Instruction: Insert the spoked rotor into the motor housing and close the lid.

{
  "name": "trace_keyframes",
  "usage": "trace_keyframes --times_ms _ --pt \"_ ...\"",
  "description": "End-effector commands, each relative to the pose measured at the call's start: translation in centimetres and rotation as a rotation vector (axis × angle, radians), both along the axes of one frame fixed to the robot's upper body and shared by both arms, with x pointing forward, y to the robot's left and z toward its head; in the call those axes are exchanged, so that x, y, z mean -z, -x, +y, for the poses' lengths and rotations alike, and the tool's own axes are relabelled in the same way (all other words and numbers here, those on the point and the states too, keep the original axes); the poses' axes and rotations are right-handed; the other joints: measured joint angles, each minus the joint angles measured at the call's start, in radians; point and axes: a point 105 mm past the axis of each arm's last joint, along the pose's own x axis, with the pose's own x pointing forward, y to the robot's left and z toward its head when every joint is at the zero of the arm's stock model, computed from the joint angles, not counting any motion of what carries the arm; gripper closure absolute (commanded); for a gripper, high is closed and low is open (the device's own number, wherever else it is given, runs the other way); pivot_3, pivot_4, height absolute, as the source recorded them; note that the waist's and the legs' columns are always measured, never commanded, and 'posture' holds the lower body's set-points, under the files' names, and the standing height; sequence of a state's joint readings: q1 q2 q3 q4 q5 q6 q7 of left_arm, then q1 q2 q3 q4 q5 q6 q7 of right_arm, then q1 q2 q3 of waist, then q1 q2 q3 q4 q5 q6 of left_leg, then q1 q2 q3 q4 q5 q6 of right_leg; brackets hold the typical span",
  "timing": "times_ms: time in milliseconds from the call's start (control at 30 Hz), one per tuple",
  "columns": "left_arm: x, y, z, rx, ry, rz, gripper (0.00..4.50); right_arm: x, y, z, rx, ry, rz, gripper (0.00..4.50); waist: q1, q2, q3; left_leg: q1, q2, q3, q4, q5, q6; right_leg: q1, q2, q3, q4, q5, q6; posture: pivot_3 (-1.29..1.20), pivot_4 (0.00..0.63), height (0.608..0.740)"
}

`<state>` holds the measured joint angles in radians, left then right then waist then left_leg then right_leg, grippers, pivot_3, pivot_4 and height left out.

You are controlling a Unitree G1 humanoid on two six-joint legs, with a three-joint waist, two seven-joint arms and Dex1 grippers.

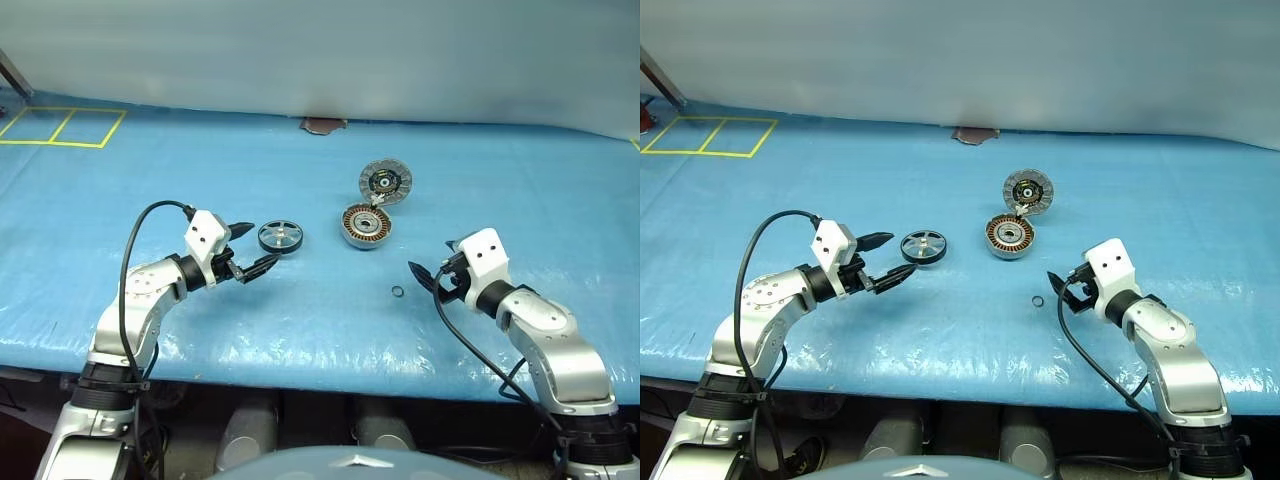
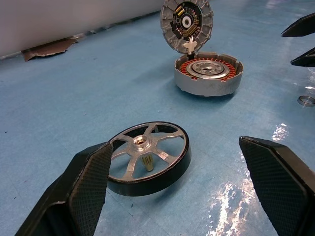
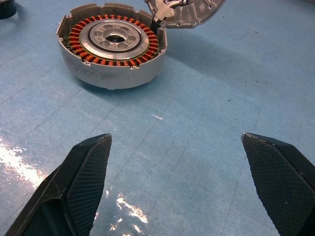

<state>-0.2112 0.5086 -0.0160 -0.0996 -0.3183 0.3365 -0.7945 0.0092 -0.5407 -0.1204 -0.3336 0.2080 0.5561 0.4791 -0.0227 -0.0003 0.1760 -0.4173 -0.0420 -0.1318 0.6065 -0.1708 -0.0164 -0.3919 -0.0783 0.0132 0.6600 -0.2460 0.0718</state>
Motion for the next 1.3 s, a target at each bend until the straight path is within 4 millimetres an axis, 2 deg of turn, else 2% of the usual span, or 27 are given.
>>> trace_keyframes --times_ms 33,1067,1300 --pt "-1.2 -0.1 -0.3 0.011 0.012 -0.048 0.00 -1.2 0.0 0.3 -0.009 -0.001 -0.048 0.04 0.000 0.000 0.000 0.000 0.000 0.000 0.000 0.000 0.000 0.000 0.000 0.000 0.000 0.000 0.000 0.00 0.150 0.740" --pt "-1.1 0.2 0.2 -0.015 0.015 -0.050 0.00 -1.2 -0.5 0.6 -0.036 0.029 -0.045 0.04 0.001 0.000 0.000 0.000 0.000 0.000 0.000 0.000 0.000 0.000 0.000 0.000 0.000 0.000 0.000 0.00 0.150 0.740" --pt "-0.9 0.7 0.5 -0.021 0.005 -0.037 0.00 -0.9 -0.4 1.4 -0.097 0.087 -0.015 0.04 0.001 -0.001 0.000 0.000 0.000 0.000 0.000 0.000 0.000 0.000 0.000 0.000 0.000 0.000 0.000 0.00 0.150 0.740"
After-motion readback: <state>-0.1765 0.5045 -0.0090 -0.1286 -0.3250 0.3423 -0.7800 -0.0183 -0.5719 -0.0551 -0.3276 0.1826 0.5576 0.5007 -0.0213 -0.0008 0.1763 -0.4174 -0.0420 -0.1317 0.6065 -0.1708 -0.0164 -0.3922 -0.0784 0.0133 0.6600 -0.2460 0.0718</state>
